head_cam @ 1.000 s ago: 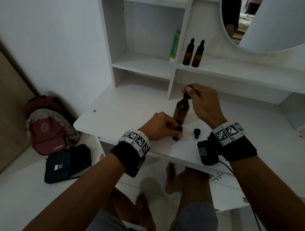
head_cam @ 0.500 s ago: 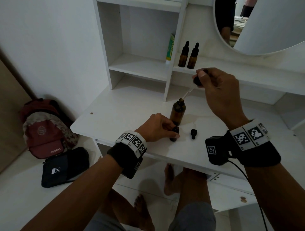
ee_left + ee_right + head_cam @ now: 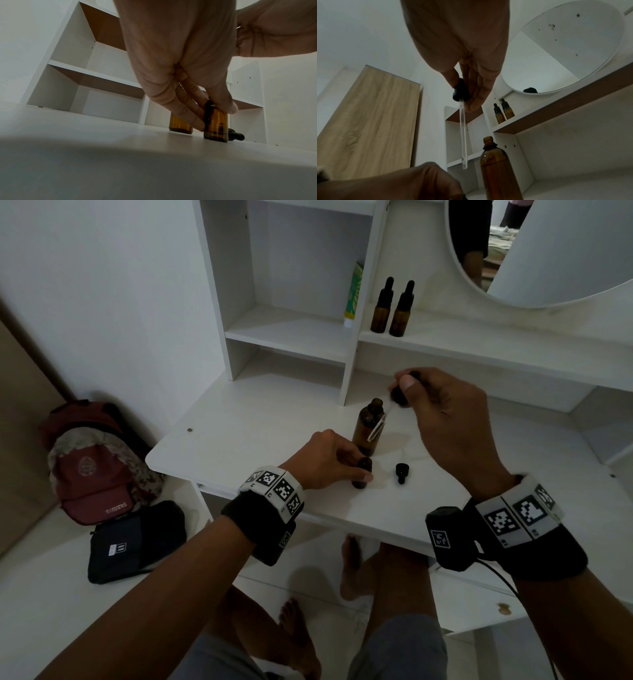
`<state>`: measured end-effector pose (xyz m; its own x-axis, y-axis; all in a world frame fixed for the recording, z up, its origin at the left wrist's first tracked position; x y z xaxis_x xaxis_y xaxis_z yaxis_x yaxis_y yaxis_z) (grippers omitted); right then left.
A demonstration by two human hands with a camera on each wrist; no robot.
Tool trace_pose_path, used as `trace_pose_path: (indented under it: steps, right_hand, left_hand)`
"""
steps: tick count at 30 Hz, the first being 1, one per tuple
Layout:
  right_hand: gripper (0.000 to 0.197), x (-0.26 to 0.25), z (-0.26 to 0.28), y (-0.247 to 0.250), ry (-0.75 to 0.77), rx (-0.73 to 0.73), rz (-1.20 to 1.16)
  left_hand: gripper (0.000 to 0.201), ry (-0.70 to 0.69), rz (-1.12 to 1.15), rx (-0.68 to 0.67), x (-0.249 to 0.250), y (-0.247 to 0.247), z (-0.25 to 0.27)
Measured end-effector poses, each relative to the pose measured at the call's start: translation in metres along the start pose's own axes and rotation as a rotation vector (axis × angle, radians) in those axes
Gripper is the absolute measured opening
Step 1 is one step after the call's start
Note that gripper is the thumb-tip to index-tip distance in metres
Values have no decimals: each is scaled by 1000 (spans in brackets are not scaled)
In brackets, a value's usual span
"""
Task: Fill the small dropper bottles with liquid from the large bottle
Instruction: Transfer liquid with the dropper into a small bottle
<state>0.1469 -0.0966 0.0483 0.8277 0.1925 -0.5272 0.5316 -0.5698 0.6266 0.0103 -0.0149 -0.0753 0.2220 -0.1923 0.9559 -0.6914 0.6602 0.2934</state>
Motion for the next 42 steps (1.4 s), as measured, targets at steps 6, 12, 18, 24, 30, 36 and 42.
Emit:
trace_pose_path:
  steps: [6,12,18,24,30,36,42]
  right_hand:
    - [22,0,4,-12,14,-82,78]
    - [21,2,4,-13,8,-70,82]
    - [21,3,10,-24,19,-153,94]
    - [21,4,11,-31,36,-185,132]
    - [24,5,9,-31,37,-225,187]
    - [24,8,10,-32,30,-237,182]
    - [25,10,8,-34,18,-262,194]
  left_hand:
    - [28,-12,1,7,1,1,0]
    - [26,-8,6,1,-1,1,-1]
    - [24,-26,-5,11,1,1,1]
    - [25,-33,-8,17,2,1,1]
    - [25,-38,-23,18,2,1,1]
    - [25,-50,-33,18,1,1,0]
    - [27,-44,-13,9,1,1,0]
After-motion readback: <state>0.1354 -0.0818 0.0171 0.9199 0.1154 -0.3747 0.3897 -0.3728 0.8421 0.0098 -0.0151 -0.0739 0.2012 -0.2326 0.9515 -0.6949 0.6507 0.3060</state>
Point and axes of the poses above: each hand's wrist, its own z-axis away from the middle knuckle, its own y-axis out of the back of the hand, x = y × z, the point moved 5 cm from there along -z, towards the middle knuckle, and after that the axes turned 14 degrees about z, right-handed, at the moved point
